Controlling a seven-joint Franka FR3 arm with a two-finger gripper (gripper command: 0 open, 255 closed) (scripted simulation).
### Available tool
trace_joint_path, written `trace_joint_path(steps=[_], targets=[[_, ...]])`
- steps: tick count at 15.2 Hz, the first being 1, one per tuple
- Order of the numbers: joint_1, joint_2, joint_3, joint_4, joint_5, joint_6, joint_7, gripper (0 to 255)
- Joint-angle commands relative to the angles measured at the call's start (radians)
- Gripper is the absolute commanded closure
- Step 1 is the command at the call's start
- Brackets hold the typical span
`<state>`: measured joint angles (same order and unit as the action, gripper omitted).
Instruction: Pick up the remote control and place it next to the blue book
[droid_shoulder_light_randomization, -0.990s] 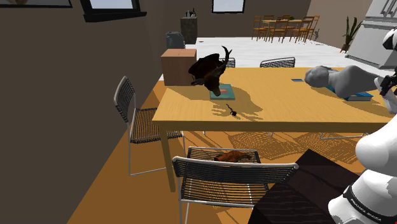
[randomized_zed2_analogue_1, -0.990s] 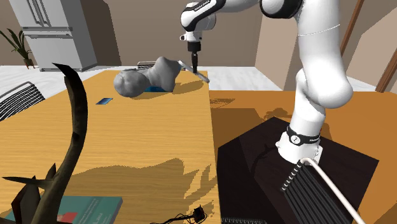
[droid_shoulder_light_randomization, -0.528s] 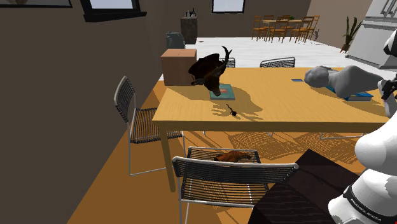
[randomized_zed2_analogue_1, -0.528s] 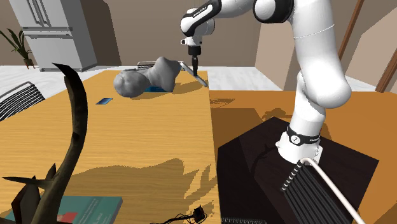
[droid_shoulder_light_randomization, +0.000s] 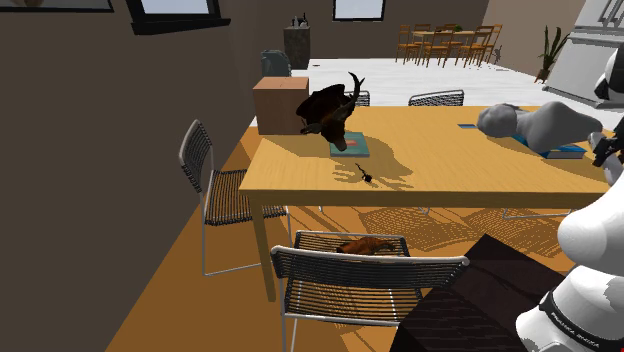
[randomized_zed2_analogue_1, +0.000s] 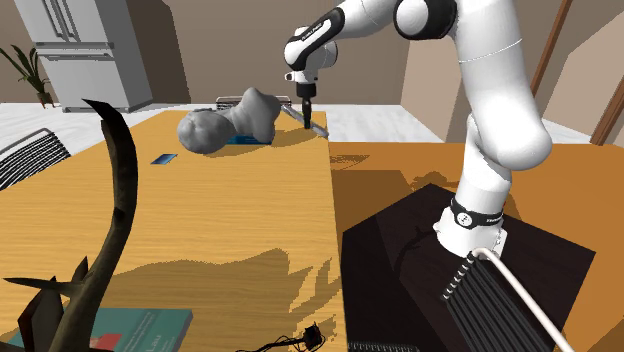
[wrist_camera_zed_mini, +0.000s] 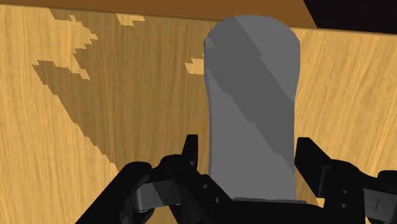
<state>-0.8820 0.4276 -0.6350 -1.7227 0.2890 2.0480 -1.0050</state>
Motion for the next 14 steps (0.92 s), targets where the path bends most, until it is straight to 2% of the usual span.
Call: trace_joint_path(steps=[1, 3, 11, 12, 14], targets=[[-0.002, 0.017, 0.006, -0.014, 0.008, 0.018, -0.005, 255], [-0.007, 0.033, 0.013, -0.029, 0.021, 0.046, -0.013, 255], [-0.007, 0.033, 0.013, -0.029, 0.021, 0.046, -0.013, 255], [-0.006, 0.033, 0.013, -0.029, 0.021, 0.046, -0.013, 0], [-0.006, 0.033, 0.013, -0.029, 0.021, 0.046, -0.013, 0]])
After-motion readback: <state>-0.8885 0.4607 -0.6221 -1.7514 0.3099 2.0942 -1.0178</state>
